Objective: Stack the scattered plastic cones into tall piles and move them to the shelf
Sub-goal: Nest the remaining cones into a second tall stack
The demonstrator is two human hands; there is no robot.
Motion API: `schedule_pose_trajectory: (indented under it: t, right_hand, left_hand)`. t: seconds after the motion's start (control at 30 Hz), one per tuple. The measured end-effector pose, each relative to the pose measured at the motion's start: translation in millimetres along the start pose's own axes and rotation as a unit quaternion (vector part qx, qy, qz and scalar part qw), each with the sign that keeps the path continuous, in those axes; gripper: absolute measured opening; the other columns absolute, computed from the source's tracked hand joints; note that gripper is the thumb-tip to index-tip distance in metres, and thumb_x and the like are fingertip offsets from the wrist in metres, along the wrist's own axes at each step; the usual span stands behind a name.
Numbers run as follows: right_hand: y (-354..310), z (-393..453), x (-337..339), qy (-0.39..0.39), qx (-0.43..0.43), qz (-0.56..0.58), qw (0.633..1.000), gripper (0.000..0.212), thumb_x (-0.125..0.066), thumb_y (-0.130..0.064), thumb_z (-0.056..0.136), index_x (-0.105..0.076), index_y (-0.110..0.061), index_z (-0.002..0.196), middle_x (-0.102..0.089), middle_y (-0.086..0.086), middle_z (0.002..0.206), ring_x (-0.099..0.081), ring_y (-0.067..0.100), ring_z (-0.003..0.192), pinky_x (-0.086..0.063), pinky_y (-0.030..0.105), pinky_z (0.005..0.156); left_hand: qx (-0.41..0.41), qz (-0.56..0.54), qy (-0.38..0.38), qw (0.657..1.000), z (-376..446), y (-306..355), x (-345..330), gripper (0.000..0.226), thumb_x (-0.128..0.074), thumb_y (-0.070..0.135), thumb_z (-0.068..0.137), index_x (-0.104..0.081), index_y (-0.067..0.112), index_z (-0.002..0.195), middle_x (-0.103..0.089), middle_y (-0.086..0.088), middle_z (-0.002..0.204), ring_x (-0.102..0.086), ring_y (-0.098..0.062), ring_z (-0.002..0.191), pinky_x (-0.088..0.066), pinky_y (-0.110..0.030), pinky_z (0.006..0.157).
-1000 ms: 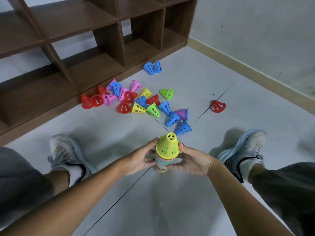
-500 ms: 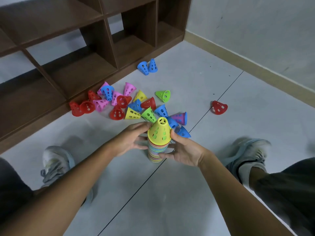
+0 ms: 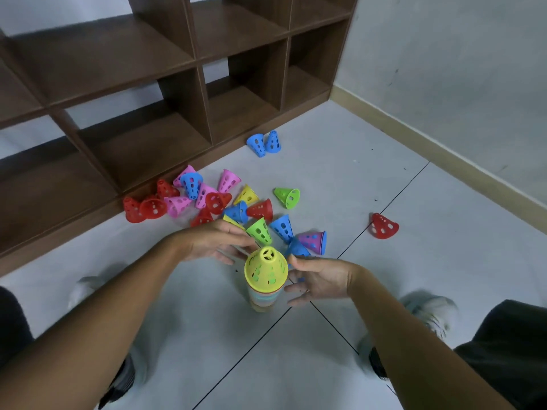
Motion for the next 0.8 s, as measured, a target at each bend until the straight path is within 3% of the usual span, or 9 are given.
schedule_pose_trajectory:
  t: [0.1, 0.2, 0.27, 0.37, 0.47, 0.53, 0.6, 0.7, 0.8]
  right_hand:
    - [-13, 8, 41, 0.098, 0.014, 0.033, 0.995, 0.094, -0.090, -0.054, 0.058, -0.053, -0.019, 0.137, -0.052, 0.013, 0.141, -0.055, 0.033, 0.127, -0.054, 0.049, 0.094]
    - [-38, 13, 87, 0.245, 0.083, 0.018, 0.966, 0.056, -0.080, -0.043, 0.079, -0.062, -0.014, 0.124, -0.066, 0.011, 0.127, -0.069, 0.021, 0.104, -0.057, 0.039, 0.087]
    - [-44, 7, 123, 0.370, 0.122, 0.024, 0.921, 0.027, -0.067, -0.024, 0.094, -0.064, -0.010, 0.116, -0.071, 0.015, 0.114, -0.071, 0.019, 0.087, -0.058, 0.038, 0.081]
    - [-40, 4, 159, 0.482, 0.122, -0.022, 0.867, 0.019, -0.065, -0.018, 0.094, -0.065, -0.013, 0.112, -0.069, 0.014, 0.111, -0.068, 0.024, 0.094, -0.057, 0.042, 0.088]
    - [-37, 8, 170, 0.505, 0.107, -0.059, 0.854, 0.018, -0.063, -0.021, 0.096, -0.064, -0.023, 0.114, -0.063, 0.010, 0.121, -0.062, 0.024, 0.098, -0.050, 0.028, 0.079]
    - [-33, 14, 173, 0.494, 0.100, -0.057, 0.862, 0.021, -0.059, -0.021, 0.098, -0.062, -0.021, 0.120, -0.061, 0.009, 0.118, -0.060, 0.021, 0.093, -0.047, 0.026, 0.074]
    - [-30, 19, 170, 0.478, 0.093, -0.052, 0.872, 0.024, -0.056, -0.019, 0.101, -0.059, -0.015, 0.125, -0.058, 0.006, 0.109, -0.058, 0.012, 0.080, -0.043, 0.019, 0.063]
    - [-26, 25, 168, 0.451, 0.091, -0.030, 0.887, 0.024, -0.056, -0.012, 0.100, -0.061, -0.003, 0.122, -0.062, 0.006, 0.096, -0.057, 0.005, 0.071, -0.044, 0.014, 0.055]
    - [-25, 25, 163, 0.435, 0.080, -0.034, 0.896, 0.017, -0.056, -0.005, 0.099, -0.065, 0.000, 0.112, -0.063, 0.001, 0.082, -0.061, 0.008, 0.067, -0.044, 0.009, 0.050]
  left_hand:
    - [0.005, 0.014, 0.043, 0.999, 10, -4, 21, 0.039, -0.062, 0.041, 0.093, -0.069, 0.013, 0.120, -0.075, -0.001, 0.114, -0.070, -0.021, 0.108, -0.052, -0.041, 0.097]
    - [0.003, 0.027, 0.146, 0.989, 22, -16, 53, 0.026, -0.066, 0.034, 0.094, -0.072, 0.016, 0.112, -0.076, 0.006, 0.100, -0.070, -0.014, 0.096, -0.054, -0.036, 0.087]
    - [-0.027, 0.049, 0.223, 0.973, 30, -21, 71, 0.012, -0.070, 0.024, 0.093, -0.074, 0.014, 0.098, -0.072, 0.013, 0.081, -0.065, -0.004, 0.082, -0.051, -0.025, 0.073]
    - [-0.064, 0.071, 0.300, 0.949, 41, -35, 91, 0.032, -0.078, 0.031, 0.077, -0.076, 0.007, 0.096, -0.070, 0.004, 0.088, -0.063, -0.012, 0.087, -0.047, -0.023, 0.077]
    - [-0.064, 0.118, 0.316, 0.939, 60, -47, 97, 0.043, -0.078, 0.029, 0.073, -0.073, 0.001, 0.106, -0.063, -0.003, 0.106, -0.060, -0.015, 0.096, -0.043, -0.012, 0.079]
    - [-0.047, 0.111, 0.307, 0.944, 72, -57, 94, 0.036, -0.079, 0.011, 0.080, -0.068, -0.002, 0.112, -0.065, 0.007, 0.097, -0.061, -0.007, 0.083, -0.043, -0.006, 0.066]
    - [-0.018, 0.079, 0.305, 0.949, 81, -70, 94, 0.035, -0.075, 0.000, 0.084, -0.064, -0.002, 0.117, -0.066, 0.010, 0.100, -0.064, -0.007, 0.076, -0.050, -0.017, 0.059]
    - [-0.008, 0.068, 0.326, 0.943, 84, -77, 104, 0.035, -0.075, 0.005, 0.085, -0.065, -0.002, 0.119, -0.064, 0.002, 0.119, -0.063, -0.013, 0.098, -0.049, -0.024, 0.077]
    - [0.015, 0.097, 0.344, 0.934, 81, -84, 110, 0.042, -0.079, 0.011, 0.084, -0.064, -0.006, 0.120, -0.045, -0.011, 0.126, -0.054, -0.022, 0.110, -0.047, -0.030, 0.094]
Point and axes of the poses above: each hand's wrist, its own z-axis towards the middle knuckle, its own x-axis out of the back of the hand, y = z × x, the point moved 10 cm from there along z, towards the middle knuckle
